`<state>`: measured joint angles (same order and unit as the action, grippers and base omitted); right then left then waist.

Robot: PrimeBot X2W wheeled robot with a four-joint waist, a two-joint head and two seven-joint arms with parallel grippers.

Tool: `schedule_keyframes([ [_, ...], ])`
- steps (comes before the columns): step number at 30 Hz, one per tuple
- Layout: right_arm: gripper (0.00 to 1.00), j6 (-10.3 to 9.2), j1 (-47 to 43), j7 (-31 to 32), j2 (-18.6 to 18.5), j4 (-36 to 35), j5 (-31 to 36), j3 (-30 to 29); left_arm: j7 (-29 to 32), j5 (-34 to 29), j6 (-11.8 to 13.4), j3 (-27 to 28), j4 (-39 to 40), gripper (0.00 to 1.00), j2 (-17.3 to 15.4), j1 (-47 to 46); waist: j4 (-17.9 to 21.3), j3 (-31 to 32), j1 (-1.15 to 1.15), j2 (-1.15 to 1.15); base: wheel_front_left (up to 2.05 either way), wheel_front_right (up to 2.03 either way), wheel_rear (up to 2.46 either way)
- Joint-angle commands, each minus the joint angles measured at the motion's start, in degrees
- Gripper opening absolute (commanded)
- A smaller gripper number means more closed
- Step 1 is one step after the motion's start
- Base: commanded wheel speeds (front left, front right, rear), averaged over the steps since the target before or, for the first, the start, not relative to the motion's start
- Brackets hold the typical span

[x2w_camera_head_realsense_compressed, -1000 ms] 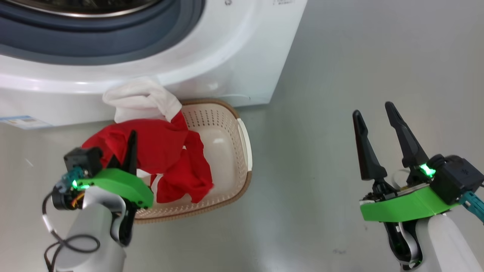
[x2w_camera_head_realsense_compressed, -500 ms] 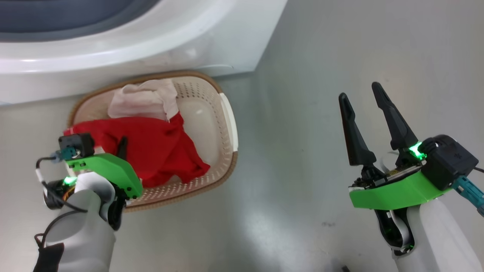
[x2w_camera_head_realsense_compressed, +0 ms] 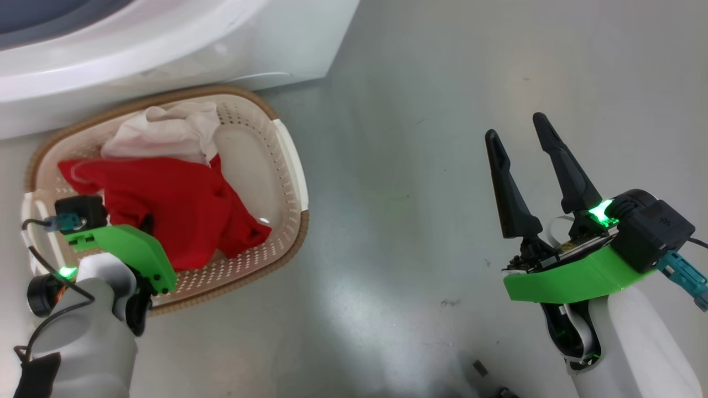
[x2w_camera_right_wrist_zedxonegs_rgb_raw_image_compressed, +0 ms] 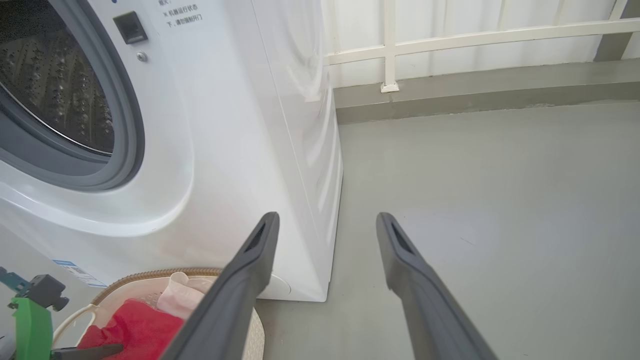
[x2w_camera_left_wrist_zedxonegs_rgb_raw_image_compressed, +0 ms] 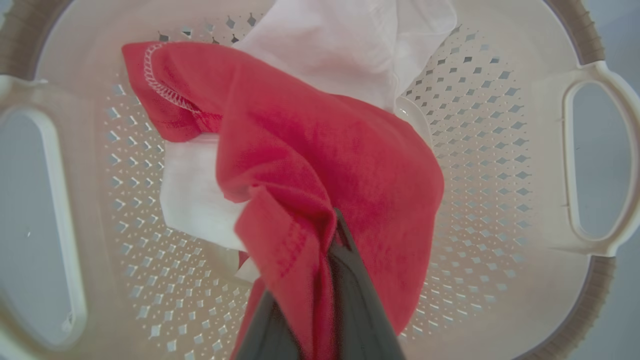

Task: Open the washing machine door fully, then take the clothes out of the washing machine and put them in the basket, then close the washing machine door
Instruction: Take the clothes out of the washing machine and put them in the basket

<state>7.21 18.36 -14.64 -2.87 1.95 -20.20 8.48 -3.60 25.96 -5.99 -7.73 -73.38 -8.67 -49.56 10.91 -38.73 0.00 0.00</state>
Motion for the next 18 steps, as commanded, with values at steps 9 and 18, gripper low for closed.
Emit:
schedule_keyframes([
  [9, 1.00, 0.28, 0.20, -0.36, 0.00, -0.71, -0.61, 1.10, -0.29, 0.19, 0.09, -0.14, -0.18, 0.72, -2.26, 0.51, 0.62, -0.14, 0.00, 0.00, 0.00, 0.00, 0.00],
  [18, 1.00, 0.28, -0.02, -0.36, 0.00, 0.40, 0.04, 0.26, -2.88, 2.33, -1.13, -0.16, -0.07, 1.00, -0.34, 1.82, -1.43, 2.49, 0.00, 0.00, 0.00, 0.00, 0.00],
])
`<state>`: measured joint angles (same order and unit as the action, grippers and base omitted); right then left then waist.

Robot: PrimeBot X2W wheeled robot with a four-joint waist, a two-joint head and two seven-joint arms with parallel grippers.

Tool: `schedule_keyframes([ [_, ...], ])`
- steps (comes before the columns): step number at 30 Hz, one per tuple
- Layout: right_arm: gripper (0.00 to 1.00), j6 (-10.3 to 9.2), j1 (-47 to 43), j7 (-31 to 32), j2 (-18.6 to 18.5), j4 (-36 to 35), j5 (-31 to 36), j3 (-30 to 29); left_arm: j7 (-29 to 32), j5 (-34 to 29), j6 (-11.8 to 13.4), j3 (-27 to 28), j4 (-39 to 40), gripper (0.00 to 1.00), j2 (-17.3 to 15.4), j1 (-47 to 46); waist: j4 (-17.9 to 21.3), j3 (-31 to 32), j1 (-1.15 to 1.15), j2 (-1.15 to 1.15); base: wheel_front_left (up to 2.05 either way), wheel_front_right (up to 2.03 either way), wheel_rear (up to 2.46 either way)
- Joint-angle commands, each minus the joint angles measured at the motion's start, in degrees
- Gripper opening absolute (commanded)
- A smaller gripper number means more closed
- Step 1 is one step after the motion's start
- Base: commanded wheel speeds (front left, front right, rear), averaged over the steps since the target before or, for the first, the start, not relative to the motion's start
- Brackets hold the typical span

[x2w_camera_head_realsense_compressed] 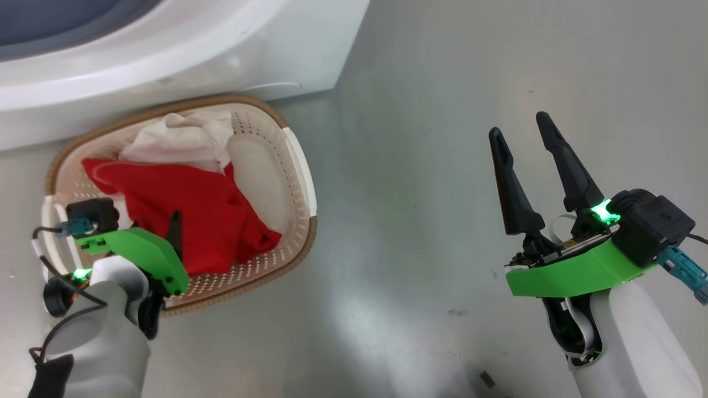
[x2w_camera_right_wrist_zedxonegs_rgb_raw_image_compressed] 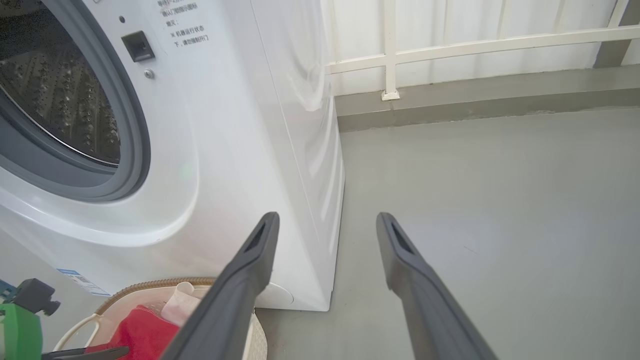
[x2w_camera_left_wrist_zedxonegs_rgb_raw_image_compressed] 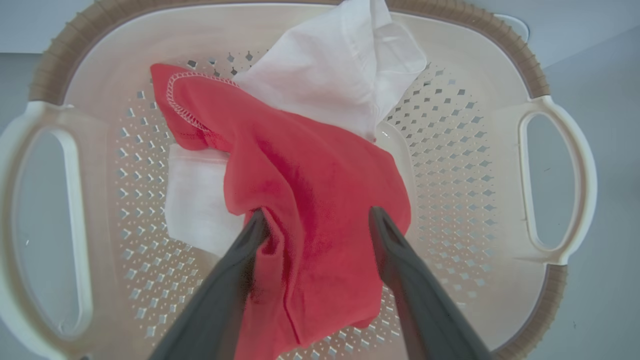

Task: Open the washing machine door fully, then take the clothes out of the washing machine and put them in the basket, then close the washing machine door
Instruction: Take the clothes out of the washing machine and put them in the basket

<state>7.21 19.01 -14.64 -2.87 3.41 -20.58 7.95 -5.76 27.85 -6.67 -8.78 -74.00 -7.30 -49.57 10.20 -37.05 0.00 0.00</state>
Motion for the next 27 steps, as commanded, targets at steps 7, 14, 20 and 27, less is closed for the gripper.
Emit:
schedule_keyframes([
  [7, 1.00, 0.28, -1.48, -0.36, 0.00, 0.06, 1.46, -0.64, -5.53, 1.19, -0.78, -1.40, 3.39, 1.00, 0.24, 4.10, -2.47, 4.50, 0.00, 0.00, 0.00, 0.00, 0.00],
  [14, 1.00, 0.28, -2.57, -0.36, 0.00, 0.99, 3.02, -2.26, -8.76, 2.92, -0.80, -4.25, 12.00, 1.00, 1.28, 7.55, -4.46, 8.41, 0.00, 0.00, 0.00, 0.00, 0.00],
  [20, 1.00, 0.28, -3.38, -0.36, 0.00, 1.69, 4.11, -3.25, -9.19, 3.24, -0.80, -4.51, 21.53, 1.00, 0.82, 11.02, -6.00, 11.45, 0.00, 0.00, 0.00, 0.00, 0.00],
  [27, 1.00, 0.28, -4.95, -0.36, 0.00, 2.67, 5.48, -4.78, -9.22, -2.41, 0.51, -2.27, 37.29, 1.00, 0.20, 18.22, -7.76, 16.29, 0.00, 0.00, 0.00, 0.00, 0.00],
])
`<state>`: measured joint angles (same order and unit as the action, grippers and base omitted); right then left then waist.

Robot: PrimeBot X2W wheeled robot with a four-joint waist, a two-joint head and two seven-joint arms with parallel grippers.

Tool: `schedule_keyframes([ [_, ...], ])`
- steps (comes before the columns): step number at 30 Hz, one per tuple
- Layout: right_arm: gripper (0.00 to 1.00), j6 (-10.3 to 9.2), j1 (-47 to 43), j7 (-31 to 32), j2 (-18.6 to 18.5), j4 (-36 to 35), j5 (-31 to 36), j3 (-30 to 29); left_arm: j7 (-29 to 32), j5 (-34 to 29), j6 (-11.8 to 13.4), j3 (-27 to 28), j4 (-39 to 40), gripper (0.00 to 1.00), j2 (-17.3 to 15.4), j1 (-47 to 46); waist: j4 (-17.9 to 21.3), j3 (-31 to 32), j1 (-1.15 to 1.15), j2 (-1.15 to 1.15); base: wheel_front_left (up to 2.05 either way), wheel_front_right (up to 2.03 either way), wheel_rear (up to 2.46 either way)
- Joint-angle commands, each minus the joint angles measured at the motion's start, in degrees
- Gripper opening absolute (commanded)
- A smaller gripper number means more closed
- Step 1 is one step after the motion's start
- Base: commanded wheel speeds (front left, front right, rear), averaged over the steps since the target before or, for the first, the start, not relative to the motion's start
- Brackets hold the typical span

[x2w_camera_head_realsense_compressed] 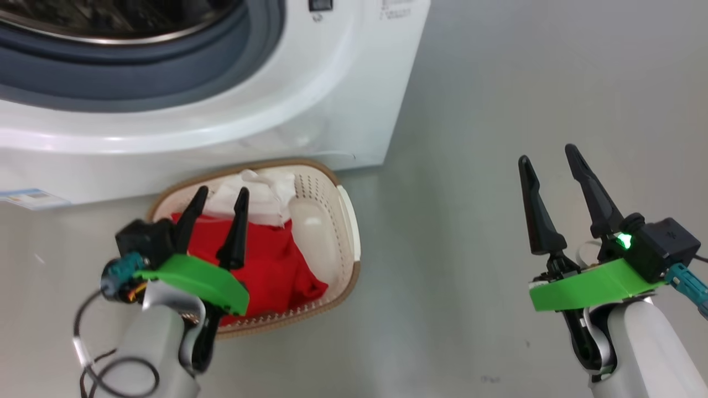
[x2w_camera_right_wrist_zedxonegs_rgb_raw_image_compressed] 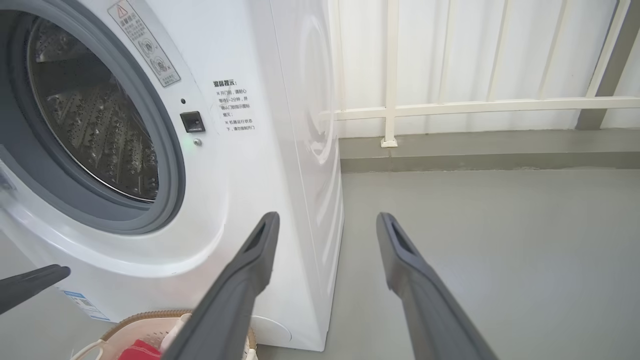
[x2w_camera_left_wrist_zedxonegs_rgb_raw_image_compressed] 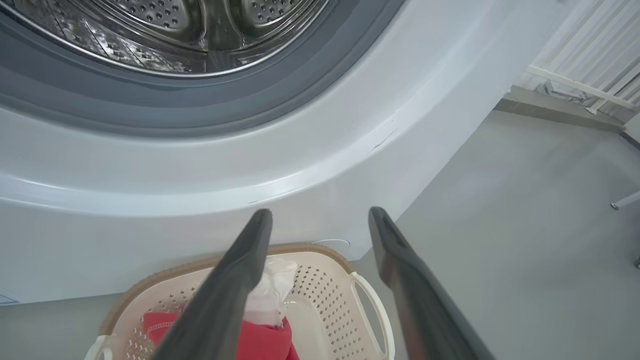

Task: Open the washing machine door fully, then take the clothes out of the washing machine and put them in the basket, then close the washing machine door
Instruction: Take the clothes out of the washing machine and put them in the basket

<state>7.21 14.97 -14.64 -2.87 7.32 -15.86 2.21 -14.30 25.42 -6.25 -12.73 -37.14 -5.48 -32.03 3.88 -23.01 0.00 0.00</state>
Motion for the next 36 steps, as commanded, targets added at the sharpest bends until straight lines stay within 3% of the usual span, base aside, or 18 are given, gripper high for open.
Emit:
schedule_keyframes([
  [1, 1.00, 0.28, -1.20, -0.36, 0.00, -1.15, 0.96, 0.70, -0.69, -1.02, 0.82, 2.05, 2.29, 1.00, -1.61, 1.67, -1.66, 2.98, 0.00, 0.00, 0.00, 0.00, 0.00],
  [6, 1.00, 0.28, -2.64, -0.36, 0.00, -0.21, 2.17, -0.98, -0.69, -3.67, 2.84, 4.96, 10.98, 1.00, -0.51, 6.29, -2.48, 6.52, 0.00, 0.00, 0.00, 0.00, 0.00],
  [15, 1.00, 0.28, -5.13, -0.36, 0.00, -0.32, 3.97, -3.76, -0.69, -5.91, 2.43, 8.23, 20.59, 1.00, 0.87, 13.43, -3.32, 11.95, 0.00, 0.00, 0.00, 0.00, 0.00],
  [26, 1.00, 0.28, -9.95, -0.36, 0.00, -2.15, 7.62, -7.07, -0.70, -10.09, 2.60, 11.61, 26.57, 1.00, 0.84, 19.57, -3.75, 16.65, 0.00, 0.00, 0.00, 0.00, 0.00],
  [36, 1.00, 0.28, -13.41, -0.36, 0.00, -3.75, 7.07, -8.54, -0.70, -11.54, 2.89, 14.33, 28.06, 1.00, 0.60, 23.05, -3.36, 18.80, 0.00, 0.00, 0.00, 0.00, 0.00],
])
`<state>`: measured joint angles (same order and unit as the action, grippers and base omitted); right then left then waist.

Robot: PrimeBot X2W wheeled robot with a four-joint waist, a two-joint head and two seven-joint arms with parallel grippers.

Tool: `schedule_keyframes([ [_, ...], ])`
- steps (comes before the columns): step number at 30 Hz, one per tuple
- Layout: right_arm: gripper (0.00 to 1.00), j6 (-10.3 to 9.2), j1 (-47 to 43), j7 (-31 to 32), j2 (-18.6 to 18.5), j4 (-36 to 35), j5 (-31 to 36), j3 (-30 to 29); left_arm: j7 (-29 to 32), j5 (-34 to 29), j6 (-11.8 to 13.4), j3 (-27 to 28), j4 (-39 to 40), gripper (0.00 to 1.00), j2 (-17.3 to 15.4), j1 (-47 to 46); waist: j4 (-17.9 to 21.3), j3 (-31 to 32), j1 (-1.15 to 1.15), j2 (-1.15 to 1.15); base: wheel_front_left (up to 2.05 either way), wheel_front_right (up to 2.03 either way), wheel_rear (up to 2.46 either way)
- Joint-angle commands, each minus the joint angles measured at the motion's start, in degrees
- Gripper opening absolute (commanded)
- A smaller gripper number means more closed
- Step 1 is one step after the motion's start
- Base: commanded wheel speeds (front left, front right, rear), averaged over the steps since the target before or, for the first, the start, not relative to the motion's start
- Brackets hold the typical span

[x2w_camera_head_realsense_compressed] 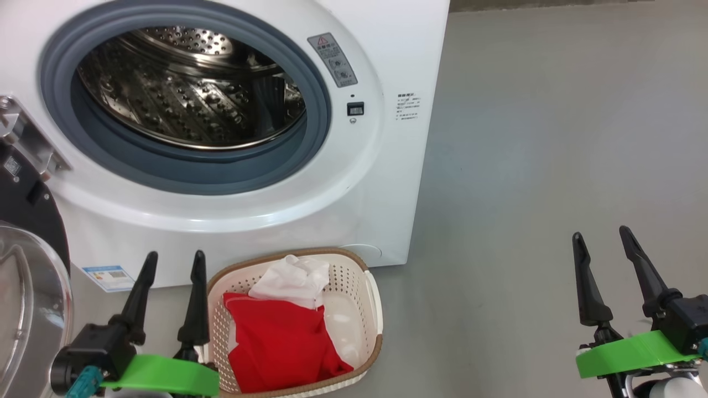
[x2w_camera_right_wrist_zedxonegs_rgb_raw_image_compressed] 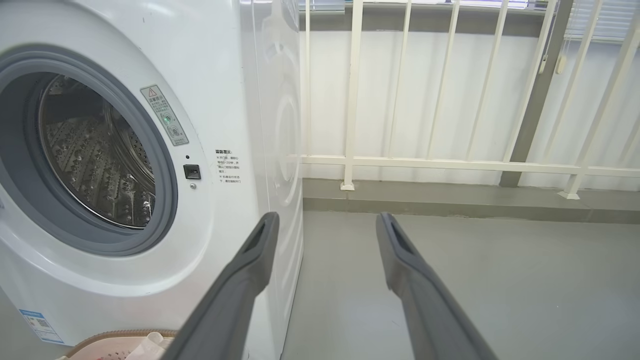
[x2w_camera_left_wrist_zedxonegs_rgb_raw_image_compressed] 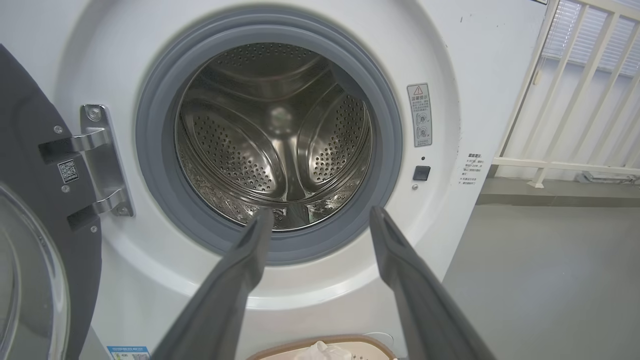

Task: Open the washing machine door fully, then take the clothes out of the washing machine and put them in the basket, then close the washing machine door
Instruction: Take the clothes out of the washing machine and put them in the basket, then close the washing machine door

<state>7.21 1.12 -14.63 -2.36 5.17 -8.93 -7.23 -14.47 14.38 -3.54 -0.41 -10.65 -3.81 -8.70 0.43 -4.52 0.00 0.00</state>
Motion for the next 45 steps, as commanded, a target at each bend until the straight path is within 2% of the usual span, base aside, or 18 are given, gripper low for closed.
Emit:
schedule_keyframes([
  [1, 1.00, 0.28, 0.10, -0.37, -0.52, -1.72, 0.08, 0.77, -0.52, -0.53, 0.13, 2.17, 1.48, 1.00, -1.06, 0.09, 0.09, 0.62, 0.00, 0.00, 0.00, 0.00, 0.00],
  [17, 1.00, 0.28, -2.08, -0.37, -0.52, -2.77, -0.35, 0.32, -0.52, -1.57, 0.31, 3.22, 0.50, 1.00, -0.70, 1.86, -0.38, 2.07, 0.00, 0.00, -0.10, 0.08, 0.01],
  [26, 1.00, 0.28, -1.84, -0.37, -0.52, -2.69, -0.49, 0.43, -0.52, -1.97, 0.20, 3.11, 0.62, 1.00, -0.47, 1.64, -0.48, 1.57, 0.00, 0.00, -1.25, 1.25, 0.00],
  [33, 1.00, 0.28, -1.51, -0.37, -0.52, -2.56, -0.82, 0.65, -0.52, -1.97, -0.86, 2.53, 1.27, 1.00, -0.55, 1.42, -0.54, 1.02, 0.00, 0.00, -1.47, 1.47, 0.00],
  [45, 1.00, 0.28, -1.37, -0.37, -0.52, -2.58, -1.10, 0.62, -0.52, -3.46, -0.47, 2.62, 2.69, 1.00, -0.47, 1.17, -0.99, 0.96, 0.00, 0.00, -0.26, 0.26, 0.00],
])
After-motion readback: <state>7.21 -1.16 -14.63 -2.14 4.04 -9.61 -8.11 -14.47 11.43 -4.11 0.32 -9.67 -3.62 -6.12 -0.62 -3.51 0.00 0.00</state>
